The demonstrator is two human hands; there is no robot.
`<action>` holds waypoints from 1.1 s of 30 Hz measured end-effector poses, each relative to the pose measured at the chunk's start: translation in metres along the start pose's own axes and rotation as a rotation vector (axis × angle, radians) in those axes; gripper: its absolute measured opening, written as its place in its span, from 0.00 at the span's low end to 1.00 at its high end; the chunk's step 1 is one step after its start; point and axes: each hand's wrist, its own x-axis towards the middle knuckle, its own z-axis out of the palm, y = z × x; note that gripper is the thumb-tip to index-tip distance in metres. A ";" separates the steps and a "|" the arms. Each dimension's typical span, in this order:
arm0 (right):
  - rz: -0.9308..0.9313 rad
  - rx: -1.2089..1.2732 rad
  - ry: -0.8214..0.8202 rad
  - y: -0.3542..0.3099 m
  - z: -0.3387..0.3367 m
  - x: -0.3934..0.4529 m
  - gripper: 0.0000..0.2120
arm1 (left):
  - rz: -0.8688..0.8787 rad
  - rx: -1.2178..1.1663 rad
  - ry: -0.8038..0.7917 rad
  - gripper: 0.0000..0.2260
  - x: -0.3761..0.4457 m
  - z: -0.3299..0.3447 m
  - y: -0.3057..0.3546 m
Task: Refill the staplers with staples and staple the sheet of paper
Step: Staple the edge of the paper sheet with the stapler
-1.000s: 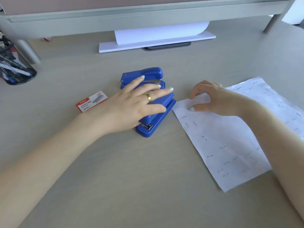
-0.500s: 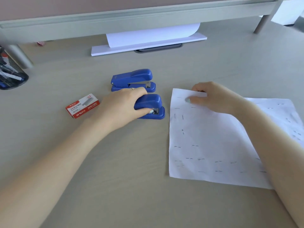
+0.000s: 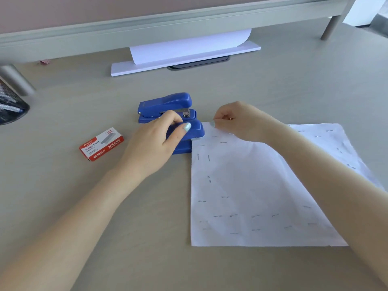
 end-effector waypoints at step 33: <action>-0.024 0.022 0.171 -0.054 0.043 0.031 0.14 | -0.087 0.262 0.272 0.08 0.048 0.017 -0.004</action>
